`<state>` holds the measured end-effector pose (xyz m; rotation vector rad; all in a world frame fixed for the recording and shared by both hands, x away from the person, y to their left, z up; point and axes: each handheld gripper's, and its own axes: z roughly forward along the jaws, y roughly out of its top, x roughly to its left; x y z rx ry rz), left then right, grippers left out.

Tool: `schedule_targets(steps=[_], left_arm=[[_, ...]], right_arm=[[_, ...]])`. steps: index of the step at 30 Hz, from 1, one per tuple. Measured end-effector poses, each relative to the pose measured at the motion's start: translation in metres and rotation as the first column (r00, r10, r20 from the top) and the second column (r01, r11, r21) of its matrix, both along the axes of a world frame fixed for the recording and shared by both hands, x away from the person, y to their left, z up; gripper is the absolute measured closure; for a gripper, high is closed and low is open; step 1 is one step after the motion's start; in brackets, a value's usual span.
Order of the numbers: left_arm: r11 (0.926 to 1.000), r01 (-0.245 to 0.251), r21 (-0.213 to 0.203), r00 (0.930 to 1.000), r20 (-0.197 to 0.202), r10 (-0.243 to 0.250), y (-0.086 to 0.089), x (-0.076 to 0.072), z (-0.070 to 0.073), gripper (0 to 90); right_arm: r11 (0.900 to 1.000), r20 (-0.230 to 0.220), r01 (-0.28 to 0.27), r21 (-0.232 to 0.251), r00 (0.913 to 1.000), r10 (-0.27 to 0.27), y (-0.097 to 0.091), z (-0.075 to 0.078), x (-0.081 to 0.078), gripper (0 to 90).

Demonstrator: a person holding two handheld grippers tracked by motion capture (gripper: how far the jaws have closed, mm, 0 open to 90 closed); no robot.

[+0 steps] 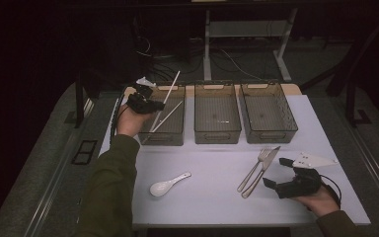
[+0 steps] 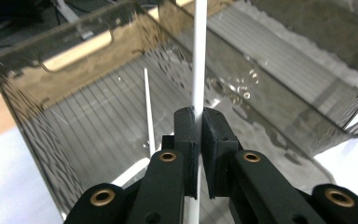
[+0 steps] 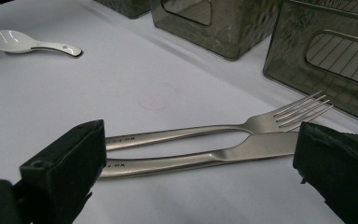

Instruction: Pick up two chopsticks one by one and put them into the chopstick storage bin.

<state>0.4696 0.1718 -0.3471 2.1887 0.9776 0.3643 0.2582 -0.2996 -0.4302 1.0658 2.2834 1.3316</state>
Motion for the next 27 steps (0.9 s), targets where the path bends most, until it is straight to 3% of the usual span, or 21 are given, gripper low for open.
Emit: schedule_targets(steps=[14,27], left_arm=[[0.9993,-0.026,0.025,0.9989,-0.04,0.027,0.004,0.002,-0.025,84.1],[0.9969,-0.024,0.075,0.9976,-0.063,0.029,-0.01,0.01,-0.038,83.1]], right_arm=[[1.0,-0.003,-0.002,-0.002,1.0,0.002,0.0,0.0,0.0,2.5],[1.0,0.0,-0.001,-0.002,1.0,0.001,0.0,0.0,0.0,2.5]])
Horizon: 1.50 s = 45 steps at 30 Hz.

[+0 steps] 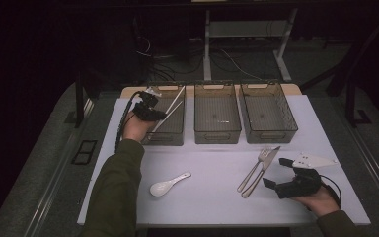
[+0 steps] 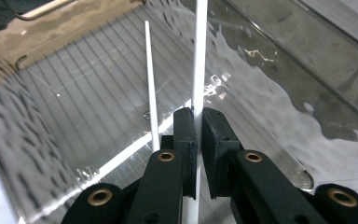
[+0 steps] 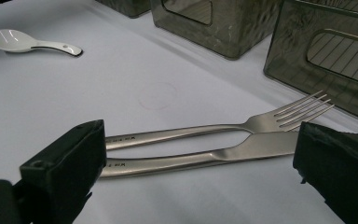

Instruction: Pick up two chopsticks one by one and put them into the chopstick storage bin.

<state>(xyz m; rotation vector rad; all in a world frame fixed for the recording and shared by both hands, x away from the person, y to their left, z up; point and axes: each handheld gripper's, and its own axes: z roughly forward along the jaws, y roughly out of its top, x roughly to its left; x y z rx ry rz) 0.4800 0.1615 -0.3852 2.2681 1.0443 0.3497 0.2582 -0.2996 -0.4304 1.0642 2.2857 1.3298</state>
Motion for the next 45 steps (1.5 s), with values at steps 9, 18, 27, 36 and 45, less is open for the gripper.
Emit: schedule_targets(steps=[9,18,27,36,45], left_arm=[[0.9984,-0.037,0.044,0.9989,-0.026,0.038,-0.005,0.004,-0.006,82.2],[0.9977,-0.05,0.047,0.9984,-0.024,0.051,-0.004,0.004,-0.006,78.2],[0.9994,-0.035,0.003,0.9993,-0.013,0.035,-0.002,-0.002,0.0,68.2],[0.9986,0.029,-0.044,0.9993,0.026,-0.028,-0.002,-0.019,0.016,57.6],[0.9875,0.119,-0.104,0.9919,0.058,-0.113,-0.006,-0.046,0.026,51.2]], right_arm=[[1.0,-0.003,0.0,0.004,1.0,0.0,0.0,0.0,-0.001,2.6],[1.0,0.0,-0.001,0.003,1.0,0.001,0.0,0.0,-0.001,2.5],[1.0,-0.003,-0.002,0.002,1.0,0.002,0.0,0.0,0.0,2.5],[1.0,-0.001,-0.005,0.001,1.0,0.005,0.001,0.0,0.0,2.5],[1.0,-0.003,-0.004,-0.001,1.0,0.004,0.001,0.0,-0.001,2.5]])
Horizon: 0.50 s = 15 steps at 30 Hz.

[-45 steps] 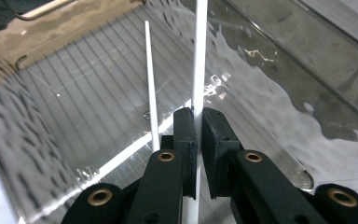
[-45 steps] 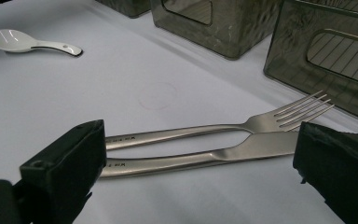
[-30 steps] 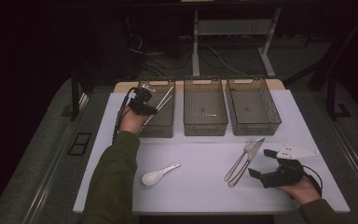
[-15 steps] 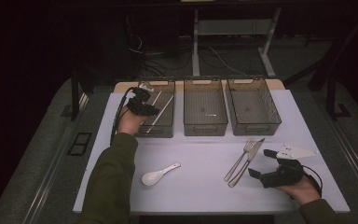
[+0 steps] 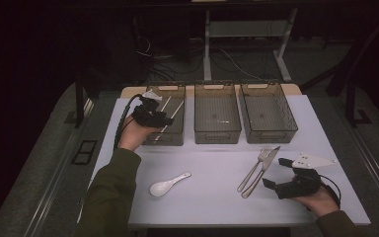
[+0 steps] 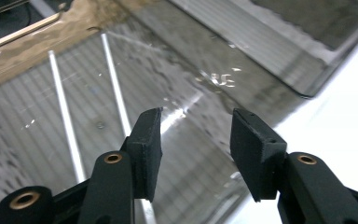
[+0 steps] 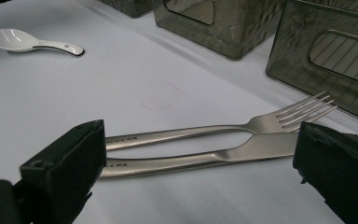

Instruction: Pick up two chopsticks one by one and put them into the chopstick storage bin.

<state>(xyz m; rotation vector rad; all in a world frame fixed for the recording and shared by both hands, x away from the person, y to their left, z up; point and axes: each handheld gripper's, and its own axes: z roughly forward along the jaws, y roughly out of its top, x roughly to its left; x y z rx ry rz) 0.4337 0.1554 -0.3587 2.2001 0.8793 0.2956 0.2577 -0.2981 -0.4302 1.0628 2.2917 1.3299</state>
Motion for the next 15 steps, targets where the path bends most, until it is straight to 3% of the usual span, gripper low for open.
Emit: schedule_targets(steps=[15], left_arm=[[0.9916,0.11,-0.068,0.9934,0.04,-0.107,-0.012,-0.042,0.005,45.5]], right_arm=[[1.0,0.001,-0.001,-0.002,1.0,0.001,0.0,0.0,0.0,2.5]])
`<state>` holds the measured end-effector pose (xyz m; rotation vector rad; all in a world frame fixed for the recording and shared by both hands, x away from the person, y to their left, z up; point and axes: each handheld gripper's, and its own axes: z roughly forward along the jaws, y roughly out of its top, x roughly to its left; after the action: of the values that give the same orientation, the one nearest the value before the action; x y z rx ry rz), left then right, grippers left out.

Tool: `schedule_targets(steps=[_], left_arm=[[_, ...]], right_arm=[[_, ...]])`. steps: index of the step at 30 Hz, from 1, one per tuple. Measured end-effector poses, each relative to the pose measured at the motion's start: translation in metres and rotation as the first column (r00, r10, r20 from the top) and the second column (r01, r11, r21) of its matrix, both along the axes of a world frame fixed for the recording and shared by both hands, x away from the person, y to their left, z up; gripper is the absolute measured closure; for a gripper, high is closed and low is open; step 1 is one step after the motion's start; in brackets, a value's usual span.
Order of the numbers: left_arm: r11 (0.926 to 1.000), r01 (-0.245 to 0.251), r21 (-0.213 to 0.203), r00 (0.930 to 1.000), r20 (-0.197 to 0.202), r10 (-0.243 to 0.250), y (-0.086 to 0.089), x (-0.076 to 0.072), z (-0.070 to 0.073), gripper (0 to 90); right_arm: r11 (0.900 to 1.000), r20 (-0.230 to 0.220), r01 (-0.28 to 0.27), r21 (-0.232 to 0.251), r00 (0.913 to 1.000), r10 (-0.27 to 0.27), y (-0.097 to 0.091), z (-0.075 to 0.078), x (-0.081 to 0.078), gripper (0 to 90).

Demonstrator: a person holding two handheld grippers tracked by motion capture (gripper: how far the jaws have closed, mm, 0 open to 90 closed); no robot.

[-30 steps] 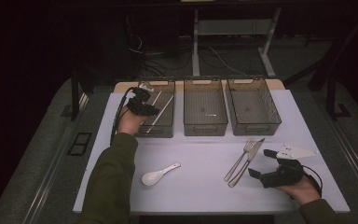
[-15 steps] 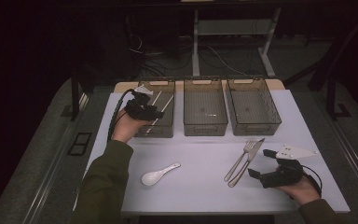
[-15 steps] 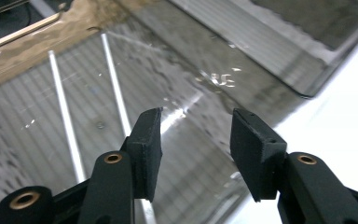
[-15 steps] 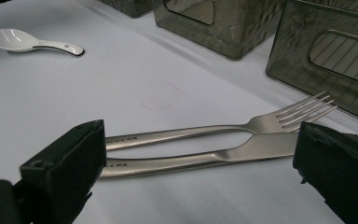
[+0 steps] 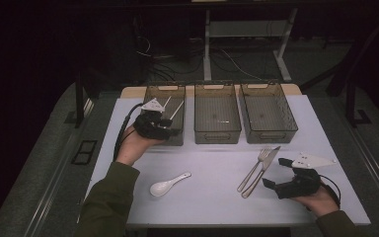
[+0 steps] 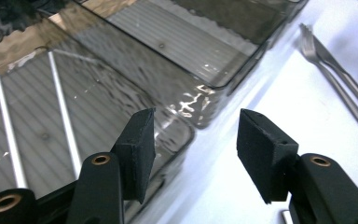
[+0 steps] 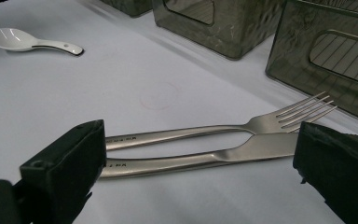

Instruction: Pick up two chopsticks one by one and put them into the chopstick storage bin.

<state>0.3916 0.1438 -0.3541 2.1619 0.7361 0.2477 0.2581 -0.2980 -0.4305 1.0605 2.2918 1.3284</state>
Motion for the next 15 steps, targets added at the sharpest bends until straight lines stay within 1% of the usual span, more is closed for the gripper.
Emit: schedule_targets(steps=[1,2,3,6,15], left_arm=[[1.0,0.006,-0.006,1.0,-0.002,-0.006,-0.001,-0.002,-0.001,45.3],[0.9999,0.017,0.0,0.9999,0.0,-0.017,-0.002,-0.004,-0.001,45.1],[0.9998,0.017,-0.005,0.9998,0.0,-0.018,-0.003,-0.007,-0.002,44.8],[0.9994,0.036,-0.002,0.9993,0.006,-0.036,-0.005,-0.014,-0.004,44.1],[0.9976,0.066,-0.022,0.9978,0.006,-0.066,-0.007,-0.035,-0.014,42.0]], right_arm=[[1.0,0.0,0.0,0.001,1.0,0.0,0.0,0.0,0.0,2.5],[1.0,0.0,0.0,0.0,1.0,0.0,0.0,0.0,0.0,2.5],[1.0,0.0,0.001,0.0,1.0,-0.001,0.0,0.0,0.0,2.5],[1.0,0.001,0.0,0.0,1.0,0.0,0.0,0.0,0.0,2.5],[1.0,0.0,-0.004,0.004,1.0,0.004,0.0,0.0,-0.001,2.5]])
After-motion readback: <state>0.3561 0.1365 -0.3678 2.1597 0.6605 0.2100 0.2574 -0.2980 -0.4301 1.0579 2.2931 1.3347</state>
